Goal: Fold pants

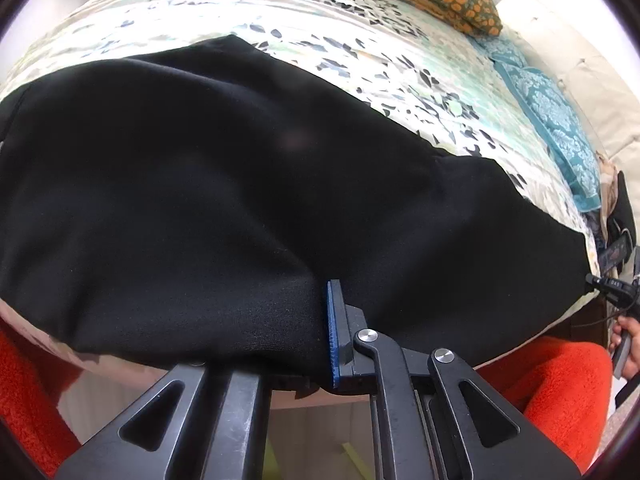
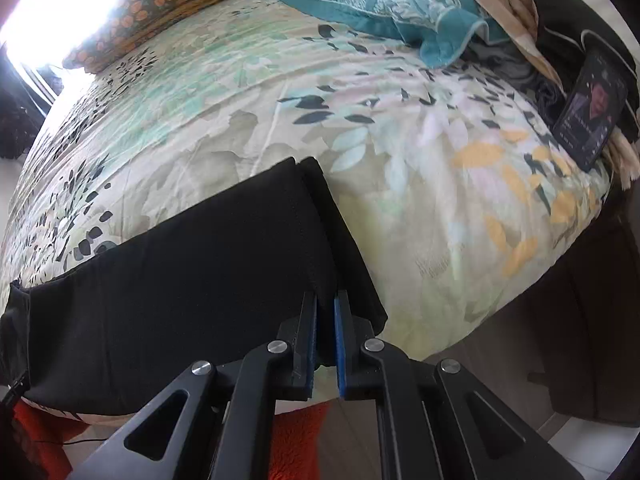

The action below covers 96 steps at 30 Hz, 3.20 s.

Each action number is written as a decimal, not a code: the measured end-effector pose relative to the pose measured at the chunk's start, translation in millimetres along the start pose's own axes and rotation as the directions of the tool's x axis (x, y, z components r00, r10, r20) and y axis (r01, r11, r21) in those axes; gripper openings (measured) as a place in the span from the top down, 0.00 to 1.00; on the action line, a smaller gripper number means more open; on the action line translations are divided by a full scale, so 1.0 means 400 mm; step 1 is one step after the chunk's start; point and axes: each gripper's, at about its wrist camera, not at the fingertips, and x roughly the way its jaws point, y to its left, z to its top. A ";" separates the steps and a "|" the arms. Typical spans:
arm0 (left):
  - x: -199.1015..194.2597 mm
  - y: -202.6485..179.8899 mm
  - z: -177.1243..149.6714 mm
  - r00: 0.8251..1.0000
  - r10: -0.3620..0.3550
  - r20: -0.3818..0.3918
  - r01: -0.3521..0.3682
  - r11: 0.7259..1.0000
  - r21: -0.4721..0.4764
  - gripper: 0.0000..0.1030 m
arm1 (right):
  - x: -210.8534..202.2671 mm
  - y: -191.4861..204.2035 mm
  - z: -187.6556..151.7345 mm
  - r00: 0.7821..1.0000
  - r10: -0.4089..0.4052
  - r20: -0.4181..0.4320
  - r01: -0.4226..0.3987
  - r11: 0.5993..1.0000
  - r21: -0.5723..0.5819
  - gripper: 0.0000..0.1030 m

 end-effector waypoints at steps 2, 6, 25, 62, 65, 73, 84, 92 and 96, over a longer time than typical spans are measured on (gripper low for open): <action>-0.006 0.000 0.003 1.000 -0.003 0.003 0.003 1.000 0.011 0.94 | -0.001 -0.001 -0.007 1.000 0.006 0.018 -0.006 1.000 0.005 0.92; 0.006 -0.008 0.001 1.000 0.006 -0.016 -0.005 1.000 0.015 0.93 | 0.001 0.008 -0.014 1.000 -0.007 0.016 0.007 1.000 -0.015 0.92; -0.212 0.141 -0.016 0.999 0.002 0.052 0.001 0.998 -0.055 0.44 | -0.173 0.107 0.014 0.964 -0.181 0.193 0.206 0.972 -0.116 0.16; -0.110 0.289 0.108 0.937 0.279 0.209 -0.287 0.958 0.006 0.41 | 0.130 1.545 0.125 0.608 0.686 -0.401 -0.791 0.570 -0.223 0.08; -0.159 0.225 0.144 0.955 0.130 0.266 -0.162 0.982 0.100 0.33 | 0.024 1.370 0.112 0.831 0.500 -0.244 -0.549 0.663 -0.508 0.07; 0.094 0.132 0.310 0.969 0.203 0.139 -0.226 0.957 0.180 0.51 | 0.072 0.928 -0.128 0.981 0.130 -0.142 -0.191 0.742 -0.642 0.07; -0.066 0.177 0.291 0.926 0.262 0.271 -0.284 0.958 0.043 0.29 | 0.059 0.885 -0.105 0.970 0.147 0.193 -0.053 0.904 -0.424 0.01; -0.037 0.261 0.063 0.935 0.351 0.055 -0.355 0.930 0.098 0.26 | 0.019 0.877 -0.268 0.954 0.297 -0.036 -0.290 0.888 -0.358 0.01; -0.089 0.257 0.066 0.937 0.337 0.085 -0.344 0.936 0.080 0.27 | 0.076 0.889 -0.319 0.987 0.151 -0.046 -0.156 0.882 -0.444 0.01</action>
